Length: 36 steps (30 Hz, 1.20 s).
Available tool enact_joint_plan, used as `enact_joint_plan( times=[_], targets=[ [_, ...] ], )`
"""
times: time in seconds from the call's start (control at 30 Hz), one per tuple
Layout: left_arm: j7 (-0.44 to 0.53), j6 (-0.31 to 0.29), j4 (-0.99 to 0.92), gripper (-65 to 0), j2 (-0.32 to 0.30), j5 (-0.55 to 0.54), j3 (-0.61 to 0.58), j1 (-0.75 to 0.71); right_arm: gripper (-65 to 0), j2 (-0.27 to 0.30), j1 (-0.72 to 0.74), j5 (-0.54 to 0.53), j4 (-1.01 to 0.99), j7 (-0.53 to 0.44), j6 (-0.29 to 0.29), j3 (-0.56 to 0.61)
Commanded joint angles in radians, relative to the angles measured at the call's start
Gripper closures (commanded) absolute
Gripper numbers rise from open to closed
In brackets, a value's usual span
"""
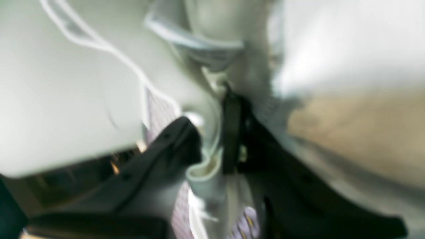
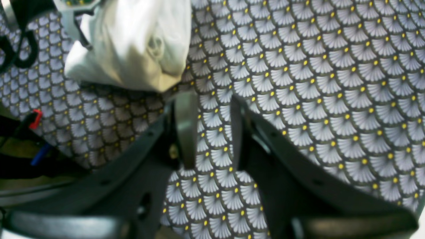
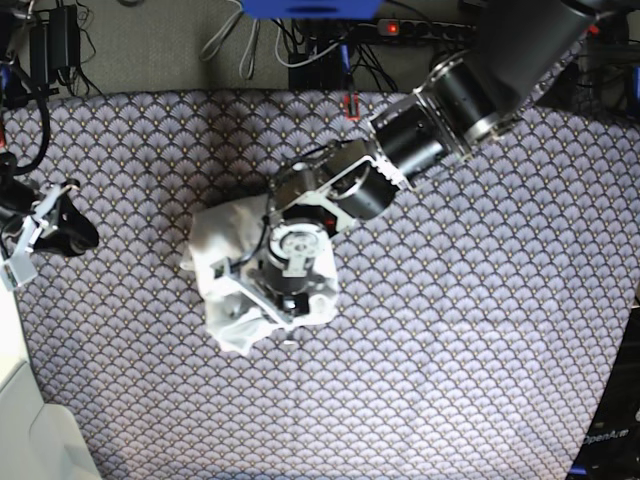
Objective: Fold the T-shirt properly
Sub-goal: 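Lift the folded shirt with the left gripper and fold it over itself, then press the folded bundle down with the left gripper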
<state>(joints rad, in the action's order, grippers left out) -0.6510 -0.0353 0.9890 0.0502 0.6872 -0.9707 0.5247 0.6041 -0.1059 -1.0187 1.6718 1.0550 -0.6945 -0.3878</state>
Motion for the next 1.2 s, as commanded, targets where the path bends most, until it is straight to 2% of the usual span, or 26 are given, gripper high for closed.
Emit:
enact_joint_plan(
  times=[0.0, 0.1, 0.27, 0.47, 0.53, 0.7, 0.77, 1.17],
  targets=[
    [0.044, 0.013, -0.002, -0.5, 0.017, 0.033, 0.005, 0.027, -18.1, 0.023, 0.007, -0.019, 0.014, -0.020, -0.004, -0.018],
    [0.130, 0.013, -0.055, -0.6, 0.043, 0.102, 0.005, 0.027, -18.1, 0.023, -0.001, -0.019, 0.014, -0.020, -0.004, -0.044],
    [0.199, 0.019, -0.193, -0.5, 0.083, 0.191, 0.005, 0.025, -18.1, 0.021, -0.015, -0.019, 0.014, -0.020, -0.004, -0.072],
    [0.268, 0.024, -0.359, -0.5, 0.107, 0.220, 0.005, 0.025, -18.1, 0.018, -0.027, -0.019, 0.014, -0.022, -0.004, -0.083],
    [0.287, 0.068, -0.382, -0.8, 0.107, 0.220, -0.007, 0.018, -18.1, 0.017, -0.028, -0.019, 0.014, -0.019, -0.004, -0.083],
    [0.285, 0.243, -0.387, -0.9, 0.107, 0.220, -0.126, 0.016, -18.1, 0.017, -0.028, -0.019, 0.014, -0.019, -0.004, -0.078],
    [0.284, 0.288, -0.387, -0.9, 0.107, 0.220, -0.146, 0.016, -18.1, 0.017, -0.028, -0.019, 0.014, -0.019, -0.004, -0.076],
    [0.280, 0.301, -0.387, -0.9, 0.107, 0.220, -0.149, 0.012, -18.1, 0.015, -0.030, -0.019, 0.015, -0.019, -0.004, -0.076]
  ],
)
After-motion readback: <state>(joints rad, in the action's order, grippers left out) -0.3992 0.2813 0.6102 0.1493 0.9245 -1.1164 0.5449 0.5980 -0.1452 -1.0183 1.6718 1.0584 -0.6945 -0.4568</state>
